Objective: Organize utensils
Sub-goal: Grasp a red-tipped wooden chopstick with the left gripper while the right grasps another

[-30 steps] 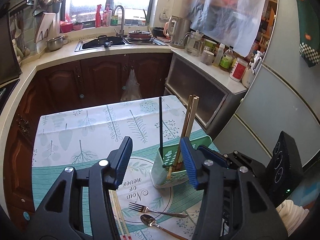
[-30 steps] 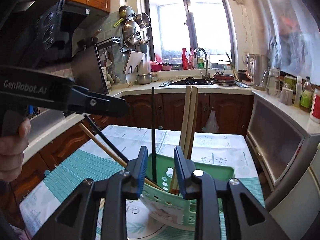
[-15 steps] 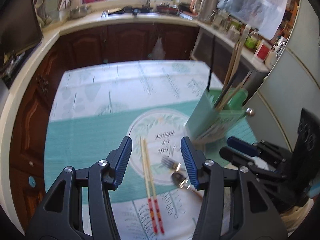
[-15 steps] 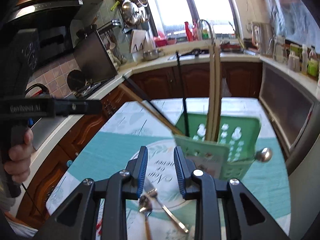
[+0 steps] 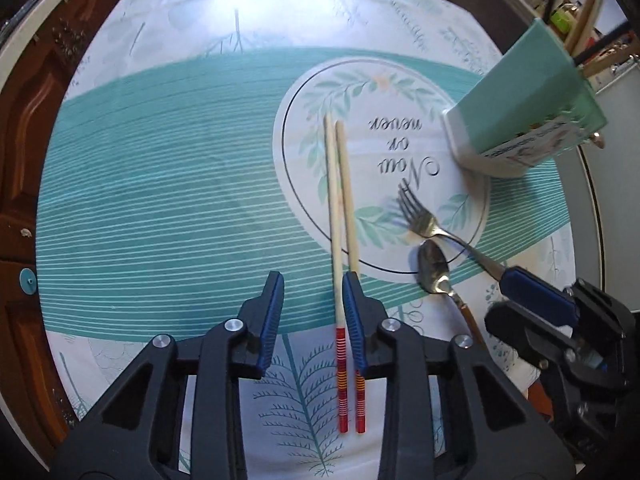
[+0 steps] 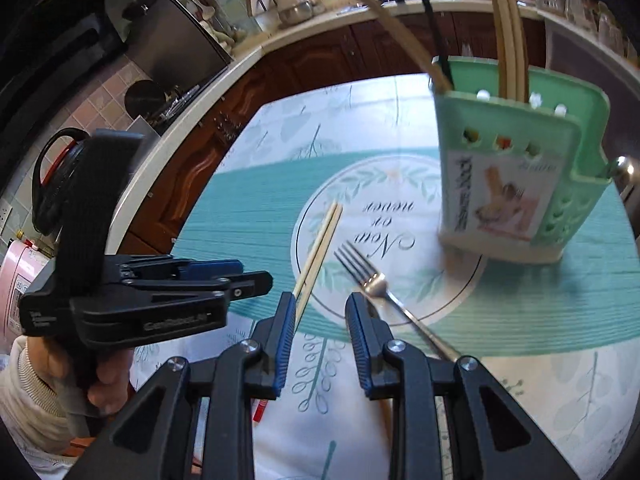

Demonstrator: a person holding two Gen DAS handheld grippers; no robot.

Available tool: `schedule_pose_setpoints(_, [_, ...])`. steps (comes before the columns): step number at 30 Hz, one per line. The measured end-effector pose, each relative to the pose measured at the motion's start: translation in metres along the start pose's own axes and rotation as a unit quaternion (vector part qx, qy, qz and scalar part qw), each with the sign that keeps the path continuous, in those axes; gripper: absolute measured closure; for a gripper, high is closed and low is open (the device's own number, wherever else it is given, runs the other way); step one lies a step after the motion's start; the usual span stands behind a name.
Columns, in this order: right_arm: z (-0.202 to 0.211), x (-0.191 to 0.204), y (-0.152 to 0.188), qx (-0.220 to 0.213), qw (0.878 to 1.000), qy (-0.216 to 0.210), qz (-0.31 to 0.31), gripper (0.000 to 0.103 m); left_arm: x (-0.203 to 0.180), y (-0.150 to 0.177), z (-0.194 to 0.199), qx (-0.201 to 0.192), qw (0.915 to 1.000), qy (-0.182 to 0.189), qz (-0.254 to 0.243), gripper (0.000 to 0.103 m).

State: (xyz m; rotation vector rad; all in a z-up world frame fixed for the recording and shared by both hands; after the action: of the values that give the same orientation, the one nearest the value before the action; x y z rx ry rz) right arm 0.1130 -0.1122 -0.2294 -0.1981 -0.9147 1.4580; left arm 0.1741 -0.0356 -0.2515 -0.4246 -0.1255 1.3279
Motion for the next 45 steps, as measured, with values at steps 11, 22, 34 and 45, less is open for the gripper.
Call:
schedule_pose_setpoints(11, [-0.014,-0.010,0.019,0.030,0.999,0.001,-0.028,0.076,-0.010,-0.004,-0.025,0.030,0.9993,-0.009,-0.019,0.077])
schedule_pose_setpoints(22, [-0.020,-0.013,0.025,0.045,0.998,0.009,-0.031,0.076,-0.022,0.000,-0.034,0.048,0.9966,-0.045,-0.050,0.100])
schedule_pose_setpoints(34, [-0.050,0.004,0.026,0.112,0.993,0.024,-0.010,0.076,0.022,0.029,-0.022,0.071,0.9957,-0.053,-0.028,0.100])
schedule_pose_setpoints(45, [-0.106,0.017,0.016,0.203,0.974,0.097,0.001,0.077,0.043,0.056,-0.013,0.073,0.9951,-0.057,-0.032,0.100])
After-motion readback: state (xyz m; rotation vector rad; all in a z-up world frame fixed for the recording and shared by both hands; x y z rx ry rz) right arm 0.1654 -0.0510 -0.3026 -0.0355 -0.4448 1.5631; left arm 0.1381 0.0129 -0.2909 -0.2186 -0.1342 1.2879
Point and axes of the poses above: each gripper's, at about its wrist camera, not at the fingertips, and z roughly against the way its jaws point, x to its left, y to its underside, the point moved 9 cm from there along -z, roughly the way its jaws point, and after that the axes turned 11 degrees about -x, right-handed, at the moved point
